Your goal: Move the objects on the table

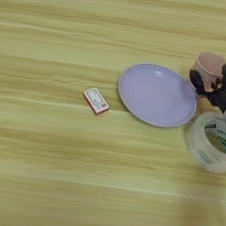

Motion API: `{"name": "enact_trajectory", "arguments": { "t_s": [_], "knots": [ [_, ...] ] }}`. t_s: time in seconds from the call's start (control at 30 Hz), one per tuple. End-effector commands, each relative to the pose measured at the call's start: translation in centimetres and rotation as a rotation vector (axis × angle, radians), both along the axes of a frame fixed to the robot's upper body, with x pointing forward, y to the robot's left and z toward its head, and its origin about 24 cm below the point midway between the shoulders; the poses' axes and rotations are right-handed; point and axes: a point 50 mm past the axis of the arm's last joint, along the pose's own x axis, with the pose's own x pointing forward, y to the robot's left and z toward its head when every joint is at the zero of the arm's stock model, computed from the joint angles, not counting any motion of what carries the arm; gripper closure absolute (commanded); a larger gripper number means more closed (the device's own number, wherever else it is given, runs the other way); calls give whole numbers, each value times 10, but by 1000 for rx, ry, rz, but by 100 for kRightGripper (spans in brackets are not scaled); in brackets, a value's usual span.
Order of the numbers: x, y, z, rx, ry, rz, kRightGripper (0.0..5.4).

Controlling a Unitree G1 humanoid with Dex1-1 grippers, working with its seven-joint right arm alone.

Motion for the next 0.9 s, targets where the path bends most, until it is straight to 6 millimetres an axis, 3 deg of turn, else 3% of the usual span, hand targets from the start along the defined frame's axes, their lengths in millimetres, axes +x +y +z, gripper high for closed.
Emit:
{"name": "enact_trajectory", "arguments": {
  "t_s": [0.03,0.53,0.7,0.9],
  "knots": [
    [18,-1,57,-38,-206,11,105],
    [15,-2,83,-58,-311,18,105],
    [0,20,90,-79,-366,101,105],
    [-26,53,83,-82,-343,230,105]
  ]
}}
